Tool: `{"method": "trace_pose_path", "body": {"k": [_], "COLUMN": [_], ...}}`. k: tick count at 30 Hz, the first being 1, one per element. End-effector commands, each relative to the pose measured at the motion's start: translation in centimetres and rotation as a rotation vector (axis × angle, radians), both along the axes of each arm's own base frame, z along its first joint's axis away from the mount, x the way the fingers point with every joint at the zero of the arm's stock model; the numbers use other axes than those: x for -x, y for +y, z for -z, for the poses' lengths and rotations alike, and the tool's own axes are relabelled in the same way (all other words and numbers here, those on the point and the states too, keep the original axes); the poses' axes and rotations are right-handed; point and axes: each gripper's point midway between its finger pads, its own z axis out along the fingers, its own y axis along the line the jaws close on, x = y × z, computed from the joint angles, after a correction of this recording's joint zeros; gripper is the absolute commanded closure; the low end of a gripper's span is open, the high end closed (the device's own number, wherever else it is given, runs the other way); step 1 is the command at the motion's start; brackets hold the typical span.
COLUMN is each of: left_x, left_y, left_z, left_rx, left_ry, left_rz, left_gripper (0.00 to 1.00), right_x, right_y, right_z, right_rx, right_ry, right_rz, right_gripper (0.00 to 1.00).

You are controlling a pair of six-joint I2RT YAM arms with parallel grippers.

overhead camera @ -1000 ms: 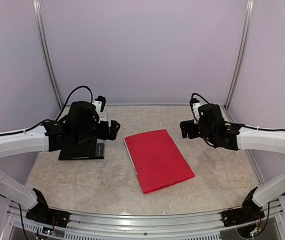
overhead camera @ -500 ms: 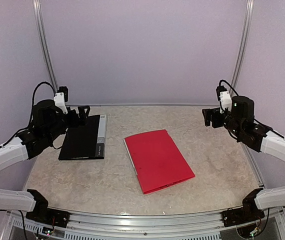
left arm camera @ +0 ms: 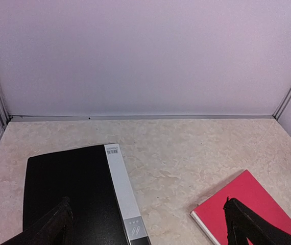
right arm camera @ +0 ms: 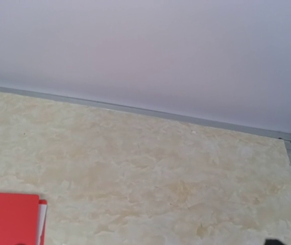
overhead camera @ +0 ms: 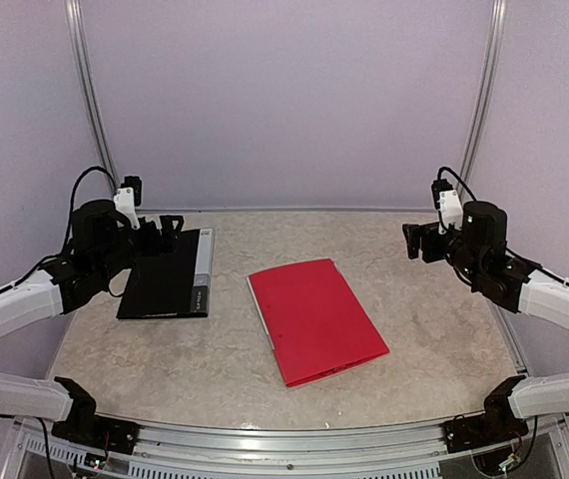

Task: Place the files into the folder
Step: Reset both arms

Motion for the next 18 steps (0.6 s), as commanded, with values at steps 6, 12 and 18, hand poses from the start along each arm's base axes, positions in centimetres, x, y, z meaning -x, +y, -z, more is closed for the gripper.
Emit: {"method": "trace_pose_path", "body": {"k": [6, 12, 18], "left_x": [-0.37, -0.22, -0.16], "left_y": [-0.11, 0.05, 0.13], "left_z": [1.27, 1.00, 1.05], "left_rx": [-0.018, -0.017, -0.012], "left_ry": [0.033, 0.022, 0.022], "left_rz": [0.008, 0.004, 0.000], "left_gripper": [0.01, 0.01, 0.01], "right_x": [0.35, 0.52, 0.37], "right_y": [-0.63, -0.85, -0.70], "right_z": [0.44, 0.35, 0.22], "right_rx": [0.003, 0.003, 0.010], "right_ry": [-0.008, -0.011, -0.009], "right_rz": [0.015, 0.023, 0.017], "right_gripper": [0.01, 0.01, 0.01]}}
